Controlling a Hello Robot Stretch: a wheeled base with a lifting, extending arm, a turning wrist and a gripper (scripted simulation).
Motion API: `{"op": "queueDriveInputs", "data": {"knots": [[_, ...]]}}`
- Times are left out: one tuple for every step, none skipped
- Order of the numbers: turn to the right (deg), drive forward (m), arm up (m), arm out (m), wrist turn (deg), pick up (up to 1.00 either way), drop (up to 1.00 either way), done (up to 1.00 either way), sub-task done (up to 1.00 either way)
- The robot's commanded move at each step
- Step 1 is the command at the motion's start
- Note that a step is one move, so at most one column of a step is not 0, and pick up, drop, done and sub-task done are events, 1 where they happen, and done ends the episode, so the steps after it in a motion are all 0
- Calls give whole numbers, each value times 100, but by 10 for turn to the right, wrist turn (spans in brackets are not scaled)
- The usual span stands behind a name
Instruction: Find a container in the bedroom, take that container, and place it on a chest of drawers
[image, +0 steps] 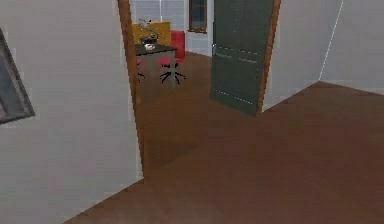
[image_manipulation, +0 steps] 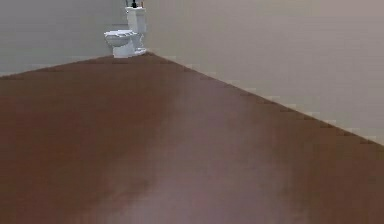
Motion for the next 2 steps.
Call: {"op": "queueDriveInputs", "data": {"knots": [[60, 0, 0, 0, 0, 0, 0, 0, 0], [0, 100, 0, 0, 0, 0, 0, 0, 0]]}}
